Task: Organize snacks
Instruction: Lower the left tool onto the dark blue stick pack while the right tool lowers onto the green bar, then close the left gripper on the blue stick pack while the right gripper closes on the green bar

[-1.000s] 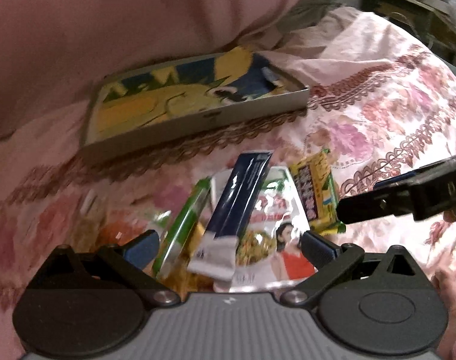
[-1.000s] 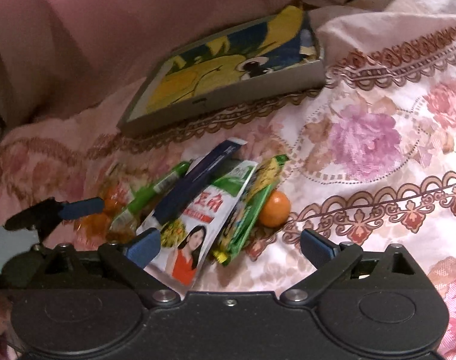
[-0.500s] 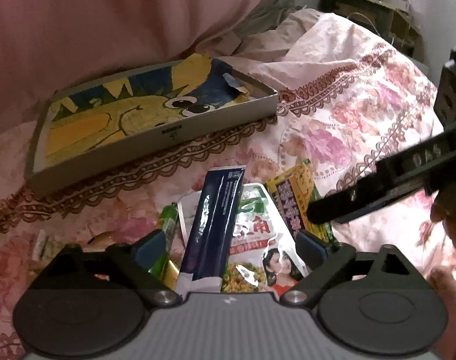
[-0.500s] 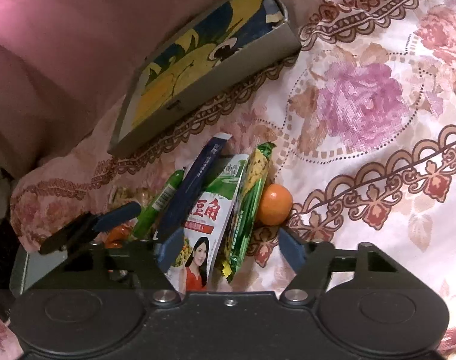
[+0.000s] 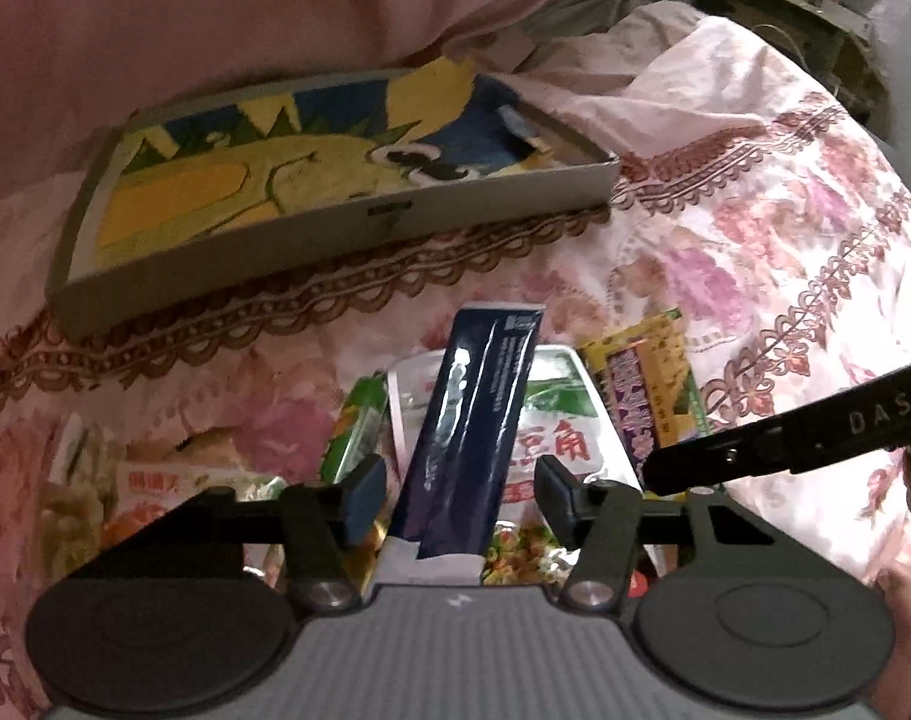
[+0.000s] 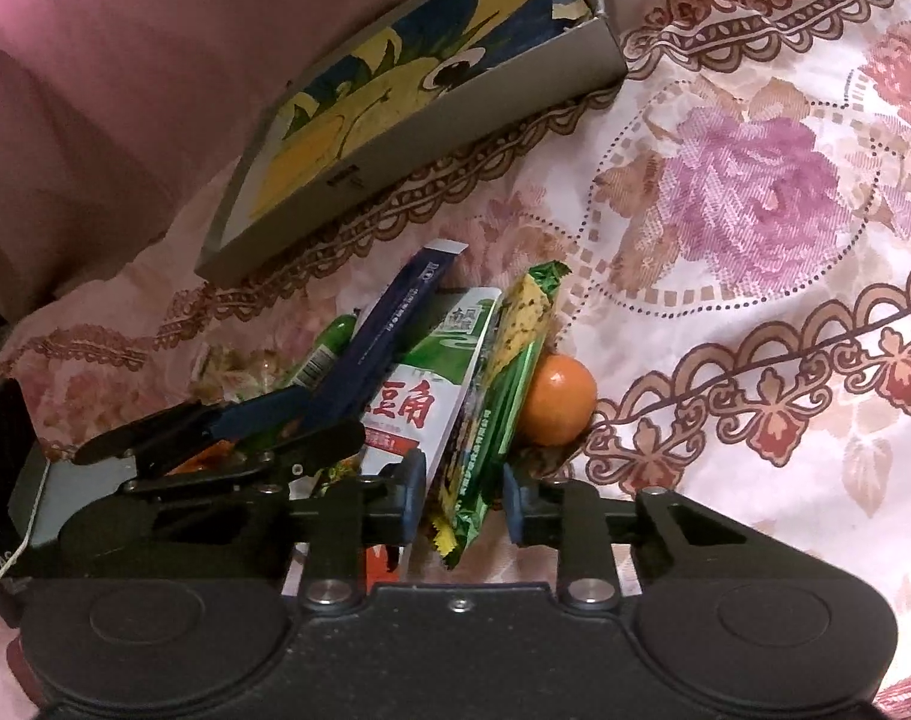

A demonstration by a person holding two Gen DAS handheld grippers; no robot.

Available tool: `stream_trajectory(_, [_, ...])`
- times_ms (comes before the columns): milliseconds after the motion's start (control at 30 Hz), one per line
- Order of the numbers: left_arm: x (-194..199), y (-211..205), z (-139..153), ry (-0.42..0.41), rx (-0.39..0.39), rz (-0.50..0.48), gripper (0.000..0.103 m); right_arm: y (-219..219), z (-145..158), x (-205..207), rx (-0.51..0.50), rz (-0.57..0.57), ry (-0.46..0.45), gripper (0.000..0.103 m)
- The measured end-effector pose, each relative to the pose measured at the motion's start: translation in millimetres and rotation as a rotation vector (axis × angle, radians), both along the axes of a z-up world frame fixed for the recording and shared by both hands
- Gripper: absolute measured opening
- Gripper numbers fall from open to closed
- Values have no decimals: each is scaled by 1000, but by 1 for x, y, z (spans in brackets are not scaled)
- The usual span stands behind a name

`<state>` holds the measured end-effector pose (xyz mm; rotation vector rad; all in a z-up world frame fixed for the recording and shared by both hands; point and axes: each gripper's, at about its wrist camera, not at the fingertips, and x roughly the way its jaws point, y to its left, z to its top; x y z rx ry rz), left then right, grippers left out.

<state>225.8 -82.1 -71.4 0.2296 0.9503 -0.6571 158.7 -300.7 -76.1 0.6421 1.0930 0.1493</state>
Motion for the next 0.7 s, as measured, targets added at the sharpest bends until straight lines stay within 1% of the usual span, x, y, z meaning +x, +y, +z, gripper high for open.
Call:
stream_trajectory(67, [1, 0, -3, 12, 10, 4, 51, 0, -1, 0, -6, -4, 4, 21])
stream_trajectory(133, [0, 0, -5, 15, 17, 8, 49, -1, -3, 0, -5, -5, 9, 20])
stream_trajectory(167, [-1, 1, -5, 13, 16, 8, 46, -1, -5, 0, 1, -3, 14, 19])
stream_trajectory(200, [-1, 0, -5, 15, 16, 9, 45, -1, -6, 0, 4, 1, 16, 19])
stream_trajectory(333, [-2, -2, -3, 27, 22, 38, 43, 2, -5, -2, -8, 10, -2, 18])
stream_trajectory(400, [-4, -1, 0, 30, 6, 72, 42, 5, -2, -2, -15, 14, -20, 17])
stream_trajectory(533, [-8, 1, 4, 70, -62, 123, 41, 4, 3, -5, -23, 18, -35, 16])
stream_trajectory(700, [-10, 4, 5, 141, -96, 163, 40, 3, 8, -10, -40, 19, -51, 15])
